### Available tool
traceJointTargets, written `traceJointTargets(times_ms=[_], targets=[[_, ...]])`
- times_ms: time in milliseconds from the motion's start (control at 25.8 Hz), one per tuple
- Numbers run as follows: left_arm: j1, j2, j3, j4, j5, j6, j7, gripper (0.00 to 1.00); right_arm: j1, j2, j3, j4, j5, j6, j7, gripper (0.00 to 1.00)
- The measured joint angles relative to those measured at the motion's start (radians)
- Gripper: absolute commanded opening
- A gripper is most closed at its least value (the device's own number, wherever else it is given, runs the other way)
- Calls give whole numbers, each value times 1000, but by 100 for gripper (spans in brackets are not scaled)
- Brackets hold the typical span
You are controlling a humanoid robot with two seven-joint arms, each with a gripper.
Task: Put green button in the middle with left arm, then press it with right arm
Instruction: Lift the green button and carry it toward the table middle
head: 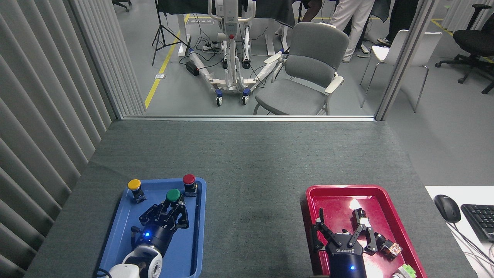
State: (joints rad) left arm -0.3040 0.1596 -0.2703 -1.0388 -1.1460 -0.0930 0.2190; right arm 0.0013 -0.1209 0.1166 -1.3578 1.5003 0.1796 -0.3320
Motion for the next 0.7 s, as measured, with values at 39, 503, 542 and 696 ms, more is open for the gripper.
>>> traceJointTargets(times_ms=[39,503,542,696], targets=[[9,18,1,-28,3,-68,-3,10,0,-1,0,0,0,0,0,95],[11,29,-112,-104,-37,-491,-49,0,-1,-3,-2,2,1,1,5,95],[1,16,-131,-100,-46,-493,-67,0,-1,-4,-2,2,2,1,6,95],[-37,-61,-165,-61,-122,-463,-168,0,-7,-8,-1,3,3,-1,10,96]])
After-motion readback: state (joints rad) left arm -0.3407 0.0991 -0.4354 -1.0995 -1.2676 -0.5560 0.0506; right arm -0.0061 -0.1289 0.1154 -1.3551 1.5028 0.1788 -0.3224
